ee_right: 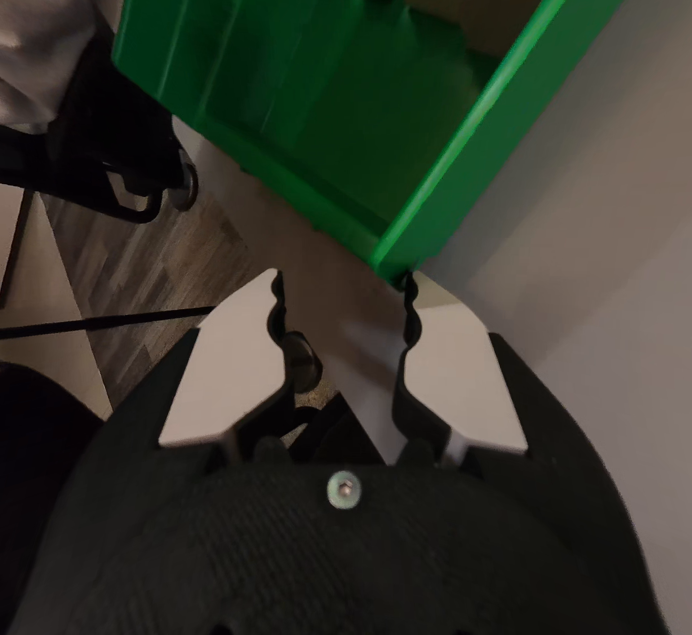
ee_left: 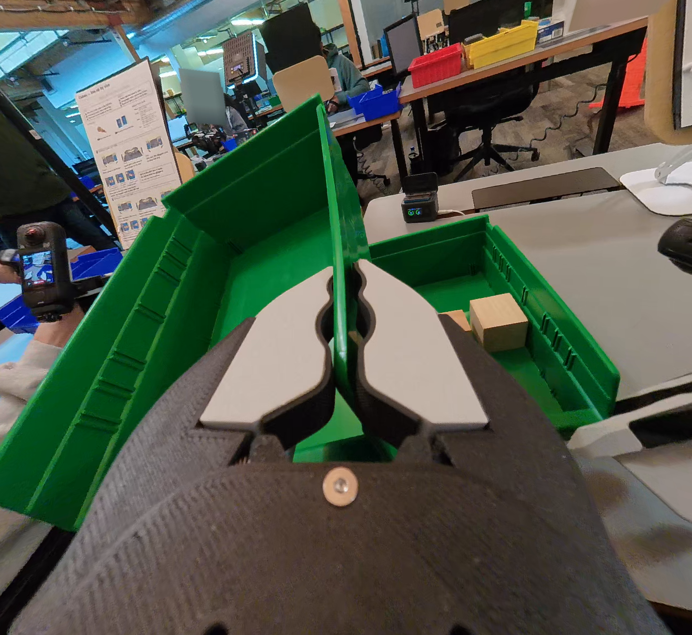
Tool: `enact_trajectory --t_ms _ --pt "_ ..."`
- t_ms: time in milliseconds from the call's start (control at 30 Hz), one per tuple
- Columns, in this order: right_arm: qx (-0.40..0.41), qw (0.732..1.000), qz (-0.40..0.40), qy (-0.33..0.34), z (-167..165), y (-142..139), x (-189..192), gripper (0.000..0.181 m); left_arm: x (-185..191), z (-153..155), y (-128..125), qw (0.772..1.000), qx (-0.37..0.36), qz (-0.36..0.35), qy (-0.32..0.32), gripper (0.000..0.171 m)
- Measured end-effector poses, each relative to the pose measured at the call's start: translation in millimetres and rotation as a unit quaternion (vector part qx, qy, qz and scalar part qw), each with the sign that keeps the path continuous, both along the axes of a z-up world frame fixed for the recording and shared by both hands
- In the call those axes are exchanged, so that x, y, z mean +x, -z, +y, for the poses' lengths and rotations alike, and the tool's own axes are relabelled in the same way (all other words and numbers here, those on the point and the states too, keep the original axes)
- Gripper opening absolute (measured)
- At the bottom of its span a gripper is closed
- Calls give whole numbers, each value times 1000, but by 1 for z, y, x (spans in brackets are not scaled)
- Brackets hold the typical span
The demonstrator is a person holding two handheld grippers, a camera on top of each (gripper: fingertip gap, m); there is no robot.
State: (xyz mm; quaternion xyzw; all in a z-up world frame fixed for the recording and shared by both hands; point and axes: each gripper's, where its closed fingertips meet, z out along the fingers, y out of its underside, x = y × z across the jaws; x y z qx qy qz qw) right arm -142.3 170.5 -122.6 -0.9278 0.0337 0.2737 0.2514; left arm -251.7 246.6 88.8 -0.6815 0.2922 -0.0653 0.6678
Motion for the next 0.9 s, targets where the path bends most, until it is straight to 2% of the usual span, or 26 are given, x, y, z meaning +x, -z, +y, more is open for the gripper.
enact_trajectory --t_ms 233,367,433,533,633,700,800,900 --pt "19 999 22 -26 8 -3 -31 60 8 -5 -2 1000 9 7 8 6" --pt "45 997 21 -51 9 -8 -36 59 13 -12 -7 1000 15 2 21 6" --pt "77 995 23 -62 -2 -21 -31 51 18 -19 -12 999 19 -1 32 6" --pt "129 989 39 -66 -33 -54 -12 53 33 -36 -22 998 25 -12 64 6" --pt "183 982 36 -36 -67 -84 33 58 62 -65 -32 993 30 -16 111 5" --pt "226 974 -4 9 -89 -93 81 59 89 -89 -35 988 36 -16 153 5" --pt "260 956 -99 92 -133 -86 166 60 138 -132 -32 973 28 -13 230 6" --pt "253 943 -134 171 -189 -71 236 60 192 -176 -22 952 -8 -10 304 5"
